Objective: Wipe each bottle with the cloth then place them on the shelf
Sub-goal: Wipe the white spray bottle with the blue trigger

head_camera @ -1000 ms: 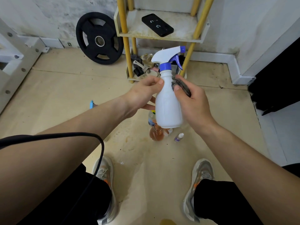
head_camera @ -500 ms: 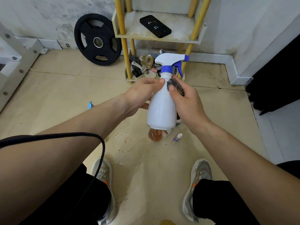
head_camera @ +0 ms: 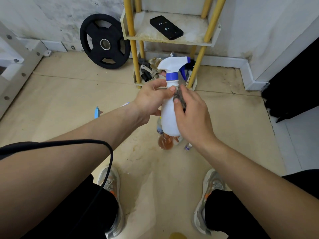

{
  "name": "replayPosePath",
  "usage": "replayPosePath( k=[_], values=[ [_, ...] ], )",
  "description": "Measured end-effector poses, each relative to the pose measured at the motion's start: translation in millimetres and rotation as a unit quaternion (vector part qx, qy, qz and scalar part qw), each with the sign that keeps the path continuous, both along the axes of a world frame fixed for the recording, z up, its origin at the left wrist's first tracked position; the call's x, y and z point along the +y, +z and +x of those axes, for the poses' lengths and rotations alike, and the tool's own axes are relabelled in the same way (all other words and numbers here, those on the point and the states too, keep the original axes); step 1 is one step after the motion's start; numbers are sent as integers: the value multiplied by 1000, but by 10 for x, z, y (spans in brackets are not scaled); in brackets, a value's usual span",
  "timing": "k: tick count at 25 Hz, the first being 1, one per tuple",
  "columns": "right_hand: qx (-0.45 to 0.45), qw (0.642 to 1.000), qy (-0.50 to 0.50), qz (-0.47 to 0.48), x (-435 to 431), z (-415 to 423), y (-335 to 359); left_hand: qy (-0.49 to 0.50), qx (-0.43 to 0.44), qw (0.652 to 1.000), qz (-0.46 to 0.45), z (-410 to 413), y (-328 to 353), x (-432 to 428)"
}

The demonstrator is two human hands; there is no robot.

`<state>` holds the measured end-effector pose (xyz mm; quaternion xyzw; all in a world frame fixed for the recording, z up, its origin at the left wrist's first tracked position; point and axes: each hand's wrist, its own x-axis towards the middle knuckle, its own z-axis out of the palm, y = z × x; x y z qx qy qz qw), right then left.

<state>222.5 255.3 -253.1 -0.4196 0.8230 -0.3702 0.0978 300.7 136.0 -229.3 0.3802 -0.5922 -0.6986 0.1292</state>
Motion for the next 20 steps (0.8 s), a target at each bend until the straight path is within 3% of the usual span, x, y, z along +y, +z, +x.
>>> replayPosePath(
  k=[3,5,7,10,14,17,20],
  values=[
    [226,973,17,33,100,217,-124,88,11,996,17,-37,-21,-42],
    [284,958,25,42,139,288,-166,99,13,995,4,-40,9,-71],
    [241,970,22,32,115,246,-108,73,17,997,-14,-35,54,-36],
    [51,999,-5,-7,40,60,57,25,32,998,-53,-45,42,81],
    [-105,993,-41,-25,17,-42,180,36,50,997,-53,-34,38,91],
    [-128,990,-54,-22,52,-46,117,77,44,995,-42,-10,59,-3],
    [-41,999,-22,-3,123,86,-13,120,44,991,-32,10,92,-112]
  ],
)
